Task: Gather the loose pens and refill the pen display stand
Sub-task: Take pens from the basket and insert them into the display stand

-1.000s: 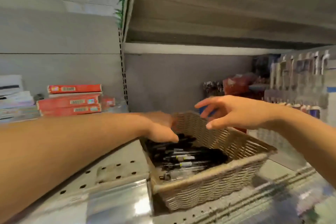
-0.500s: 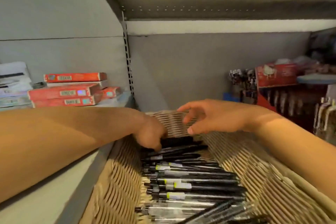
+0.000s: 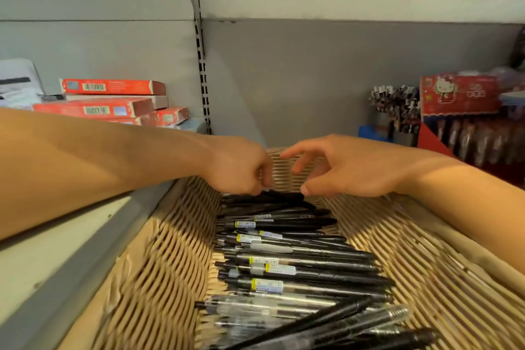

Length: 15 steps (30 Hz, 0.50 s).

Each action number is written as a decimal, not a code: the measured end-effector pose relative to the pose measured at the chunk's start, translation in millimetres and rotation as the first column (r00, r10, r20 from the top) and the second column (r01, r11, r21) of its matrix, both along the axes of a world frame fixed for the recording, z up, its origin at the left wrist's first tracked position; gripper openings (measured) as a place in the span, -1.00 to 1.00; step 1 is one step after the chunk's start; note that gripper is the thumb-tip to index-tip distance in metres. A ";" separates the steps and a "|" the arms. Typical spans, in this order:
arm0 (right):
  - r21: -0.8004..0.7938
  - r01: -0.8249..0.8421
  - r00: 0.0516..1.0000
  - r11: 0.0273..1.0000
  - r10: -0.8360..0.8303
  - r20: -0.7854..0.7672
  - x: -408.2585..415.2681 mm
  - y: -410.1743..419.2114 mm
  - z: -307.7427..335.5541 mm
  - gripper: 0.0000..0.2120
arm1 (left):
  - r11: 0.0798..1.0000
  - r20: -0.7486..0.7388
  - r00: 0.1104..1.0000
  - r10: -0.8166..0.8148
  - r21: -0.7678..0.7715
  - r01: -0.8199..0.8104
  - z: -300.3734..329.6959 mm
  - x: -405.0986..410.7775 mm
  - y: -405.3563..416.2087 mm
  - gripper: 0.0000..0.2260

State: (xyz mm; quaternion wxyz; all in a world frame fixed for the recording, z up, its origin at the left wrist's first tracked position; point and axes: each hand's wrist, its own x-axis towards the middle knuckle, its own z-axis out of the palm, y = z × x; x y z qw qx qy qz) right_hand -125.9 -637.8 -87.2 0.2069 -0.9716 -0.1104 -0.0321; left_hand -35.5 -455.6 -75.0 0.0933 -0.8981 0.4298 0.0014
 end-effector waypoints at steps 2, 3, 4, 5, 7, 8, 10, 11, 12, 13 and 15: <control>-0.041 0.022 0.999 0.999 -0.020 0.037 -0.5 0.9 0.9 -0.46 | 0.961 -0.003 0.999 -0.051 -0.272 0.049 3.8 -3.8 -0.1 -0.88; -0.060 0.036 0.997 0.998 -0.032 0.070 -1.5 1.8 1.6 -0.50 | 0.909 -0.023 0.996 -0.085 -0.411 0.068 5.5 -7.0 -0.3 -0.90; -0.072 0.051 0.993 0.996 -0.044 0.106 -2.2 2.2 2.4 -0.55 | 0.849 -0.063 0.990 -0.128 -0.522 0.077 6.8 -10.7 -0.9 -0.92; -0.067 0.064 0.990 0.996 -0.055 0.133 -2.5 1.8 2.5 -0.64 | 0.797 -0.116 0.977 -0.181 -0.599 0.077 7.8 -13.9 -1.6 -0.91; -0.012 0.079 0.984 0.997 -0.076 0.159 -2.8 0.7 1.1 -0.89 | 0.727 -0.217 0.935 -0.279 -0.684 0.059 7.9 -19.1 -3.1 -0.88; 0.024 0.083 0.984 0.996 -0.086 0.154 -1.8 -0.3 -0.1 -0.96 | 0.695 -0.270 0.912 -0.310 -0.718 0.024 8.2 -18.2 -4.1 -0.87; 0.125 0.113 0.984 0.986 -0.128 0.122 0.1 -1.7 -2.3 -0.91 | 0.635 -0.385 0.869 -0.310 -0.765 -0.112 9.1 -11.3 -6.2 -0.89; 0.168 0.129 0.985 0.977 -0.146 0.090 0.2 -2.4 -3.3 -0.95 | 0.637 -0.440 0.860 -0.260 -0.747 -0.190 8.4 -6.6 -6.9 -0.90; 0.190 0.135 0.986 0.972 -0.151 0.070 0.5 -2.7 -4.1 -0.95 | 0.699 -0.443 0.881 -0.165 -0.683 -0.212 6.8 -0.3 -6.7 -0.88; 0.198 0.133 0.987 0.971 -0.148 0.059 1.1 -3.4 -4.4 -0.91 | 0.830 -0.363 0.930 -0.048 -0.533 -0.165 5.1 7.3 -5.5 -0.83; 0.201 0.139 0.988 0.970 -0.151 0.041 3.0 -3.8 -3.5 -0.94 | 0.992 -0.178 0.977 0.116 -0.027 -0.123 -1.7 13.2 -1.5 -0.65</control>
